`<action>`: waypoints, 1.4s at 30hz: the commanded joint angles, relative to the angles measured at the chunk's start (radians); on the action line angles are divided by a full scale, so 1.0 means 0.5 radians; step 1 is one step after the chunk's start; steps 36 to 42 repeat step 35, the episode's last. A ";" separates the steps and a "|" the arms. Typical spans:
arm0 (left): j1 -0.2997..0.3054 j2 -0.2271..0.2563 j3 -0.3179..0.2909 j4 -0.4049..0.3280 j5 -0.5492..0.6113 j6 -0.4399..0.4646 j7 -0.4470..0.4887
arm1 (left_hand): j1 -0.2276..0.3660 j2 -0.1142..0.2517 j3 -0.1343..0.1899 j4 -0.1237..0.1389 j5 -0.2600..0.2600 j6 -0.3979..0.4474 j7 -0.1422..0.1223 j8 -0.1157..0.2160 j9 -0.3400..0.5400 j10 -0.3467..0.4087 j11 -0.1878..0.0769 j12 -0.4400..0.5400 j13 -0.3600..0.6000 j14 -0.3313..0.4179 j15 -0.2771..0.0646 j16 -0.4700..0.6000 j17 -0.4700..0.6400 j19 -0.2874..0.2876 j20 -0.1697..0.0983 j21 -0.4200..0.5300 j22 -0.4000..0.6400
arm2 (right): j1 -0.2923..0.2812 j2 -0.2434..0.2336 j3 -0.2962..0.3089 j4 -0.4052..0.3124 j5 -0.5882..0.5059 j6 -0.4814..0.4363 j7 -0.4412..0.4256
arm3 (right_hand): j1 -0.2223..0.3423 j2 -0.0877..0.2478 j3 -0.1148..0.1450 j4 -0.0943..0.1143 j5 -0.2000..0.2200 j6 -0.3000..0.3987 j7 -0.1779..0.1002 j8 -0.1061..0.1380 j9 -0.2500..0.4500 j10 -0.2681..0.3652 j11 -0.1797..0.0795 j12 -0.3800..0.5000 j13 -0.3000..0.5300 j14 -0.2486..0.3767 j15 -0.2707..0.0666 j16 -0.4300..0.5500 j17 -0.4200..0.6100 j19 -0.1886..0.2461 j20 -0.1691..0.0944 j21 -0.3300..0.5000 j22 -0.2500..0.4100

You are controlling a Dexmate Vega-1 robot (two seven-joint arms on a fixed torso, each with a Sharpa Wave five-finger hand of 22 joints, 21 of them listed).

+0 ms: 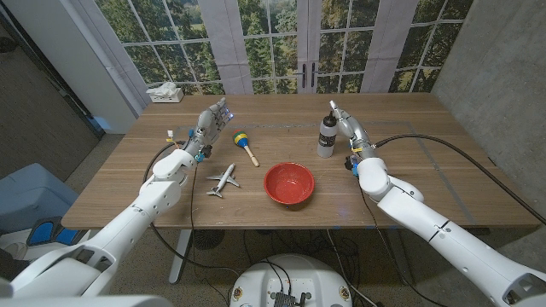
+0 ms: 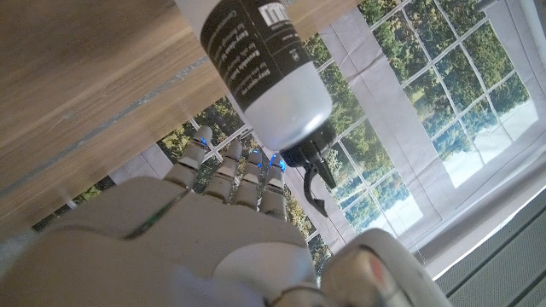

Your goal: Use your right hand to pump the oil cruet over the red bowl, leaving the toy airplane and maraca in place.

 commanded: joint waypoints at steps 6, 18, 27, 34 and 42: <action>0.043 0.035 -0.021 -0.048 -0.013 0.018 0.016 | -0.016 0.099 -0.001 -0.011 -0.002 0.013 0.004 0.014 0.005 -0.117 -0.028 0.006 0.004 -0.161 -0.111 0.005 0.006 -0.010 0.000 0.002 0.009 | 0.006 0.010 0.148 0.163 0.284 0.425 0.221 | 0.041 0.081 0.028 -0.012 0.014 -0.039 0.063 -0.011 -0.003 0.025 0.031 0.003 -0.027 -0.053 -0.007 -0.012 -0.071 0.071 -0.160 -0.050 0.003; 0.115 0.088 -0.063 -0.093 -0.052 0.017 0.000 | -0.024 0.084 -0.011 -0.010 -0.004 0.059 -0.001 0.026 0.005 -0.078 -0.068 0.016 0.004 -0.147 -0.133 0.009 0.007 0.003 -0.013 0.007 0.009 | -0.009 0.064 0.217 0.232 0.441 0.628 0.287 | 0.096 0.143 0.062 -0.039 0.018 -0.025 0.076 -0.005 -0.007 -0.015 0.004 -0.012 -0.048 -0.107 -0.051 -0.020 -0.133 0.137 -0.244 -0.086 0.003; 0.151 0.125 -0.090 -0.113 -0.081 0.030 -0.018 | -0.026 0.082 -0.013 -0.010 -0.004 0.058 0.001 0.023 0.004 -0.083 -0.050 0.012 0.004 -0.149 -0.134 0.008 0.007 0.002 -0.020 0.006 0.009 | -0.041 0.153 0.297 0.326 0.596 0.872 0.312 | 0.132 0.167 0.080 -0.060 0.014 -0.011 0.064 -0.002 -0.008 -0.001 0.018 -0.004 -0.060 -0.061 -0.042 -0.001 -0.177 0.203 -0.239 -0.101 0.003; 0.167 0.152 -0.112 -0.143 -0.087 0.038 -0.005 | -0.026 0.083 -0.014 -0.009 -0.004 0.055 0.008 0.019 0.004 -0.087 -0.049 0.008 0.004 -0.151 -0.135 0.006 0.007 0.001 -0.027 0.005 0.008 | -0.049 0.243 0.344 0.405 0.564 1.058 0.215 | 0.155 0.181 0.091 -0.074 0.010 0.030 0.063 0.010 -0.008 0.022 0.024 0.004 -0.065 -0.067 -0.048 -0.004 -0.206 0.166 -0.263 -0.143 0.004; 0.170 0.153 -0.116 -0.145 -0.087 0.033 -0.001 | -0.026 0.084 -0.014 -0.009 -0.004 0.054 0.010 0.018 0.004 -0.088 -0.046 0.008 0.004 -0.152 -0.136 0.006 0.007 0.000 -0.027 0.005 0.008 | -0.049 0.258 0.350 0.419 0.561 1.093 0.206 | 0.158 0.182 0.092 -0.076 0.010 0.034 0.063 0.011 -0.008 0.028 0.024 0.007 -0.066 -0.063 -0.054 -0.002 -0.210 0.160 -0.264 -0.148 0.004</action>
